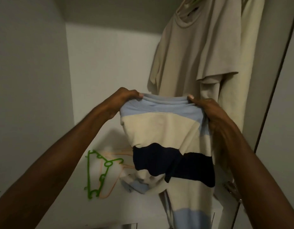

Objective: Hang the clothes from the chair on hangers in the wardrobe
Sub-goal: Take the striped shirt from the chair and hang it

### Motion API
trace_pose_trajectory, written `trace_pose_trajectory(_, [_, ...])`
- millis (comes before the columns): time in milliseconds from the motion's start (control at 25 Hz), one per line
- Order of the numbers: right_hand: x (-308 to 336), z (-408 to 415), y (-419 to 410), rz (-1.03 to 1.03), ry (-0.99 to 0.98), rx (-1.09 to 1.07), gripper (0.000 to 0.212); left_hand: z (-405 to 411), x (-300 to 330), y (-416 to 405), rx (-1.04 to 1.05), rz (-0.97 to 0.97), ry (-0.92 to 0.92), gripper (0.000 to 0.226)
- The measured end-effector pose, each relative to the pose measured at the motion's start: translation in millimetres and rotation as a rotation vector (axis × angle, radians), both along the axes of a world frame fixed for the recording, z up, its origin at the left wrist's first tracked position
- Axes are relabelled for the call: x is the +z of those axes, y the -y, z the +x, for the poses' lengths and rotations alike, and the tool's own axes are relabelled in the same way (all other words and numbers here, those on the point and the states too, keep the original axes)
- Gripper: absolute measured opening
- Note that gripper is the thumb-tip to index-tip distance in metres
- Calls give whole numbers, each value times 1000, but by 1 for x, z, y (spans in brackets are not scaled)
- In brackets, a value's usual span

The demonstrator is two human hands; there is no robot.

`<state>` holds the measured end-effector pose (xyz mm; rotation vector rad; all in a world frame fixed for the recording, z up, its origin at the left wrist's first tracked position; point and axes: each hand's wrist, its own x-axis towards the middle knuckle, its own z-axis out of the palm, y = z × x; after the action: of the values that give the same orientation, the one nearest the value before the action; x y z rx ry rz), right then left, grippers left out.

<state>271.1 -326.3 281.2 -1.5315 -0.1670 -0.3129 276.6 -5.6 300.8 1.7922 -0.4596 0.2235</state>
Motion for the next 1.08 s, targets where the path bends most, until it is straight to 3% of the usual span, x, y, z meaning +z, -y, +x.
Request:
trace_pose_trajectory(120, [6,-22,-2,-40,30,66,30,-16,3,-25,-207,92,67,68])
trace_pose_trajectory(160, [6,-32,1,-91,39,117,19,-24,3,-32,-187,182,109,66])
trace_pose_trajectory(200, [8,-42,6,-192,49,155,8,-31,5,-39,-130,316,174,57])
trace_pose_trajectory(280, [14,-59,23,-539,46,138,21,-45,10,-48,59,570,321,42])
trace_pose_trajectory(360, [17,-68,40,-843,34,55,20,-58,16,-52,266,644,478,47])
trace_pose_trajectory(400, [18,-70,47,-871,86,-15,16,-63,19,-51,346,648,541,52])
trace_pose_trajectory(480, [16,-75,55,-671,259,-218,17,-78,25,-48,445,616,551,56])
trace_pose_trajectory(600, [5,-77,48,-345,387,-432,21,-94,37,-58,403,397,357,49])
trace_pose_trajectory(800, [0,-75,38,-200,507,-501,18,-99,33,-100,-179,158,132,57])
trace_pose_trajectory(920, [13,-77,28,-147,459,-432,18,-103,33,-115,-325,282,58,50])
trace_pose_trajectory(1080, [29,-75,29,-56,502,-479,14,-105,37,-134,-233,423,35,49])
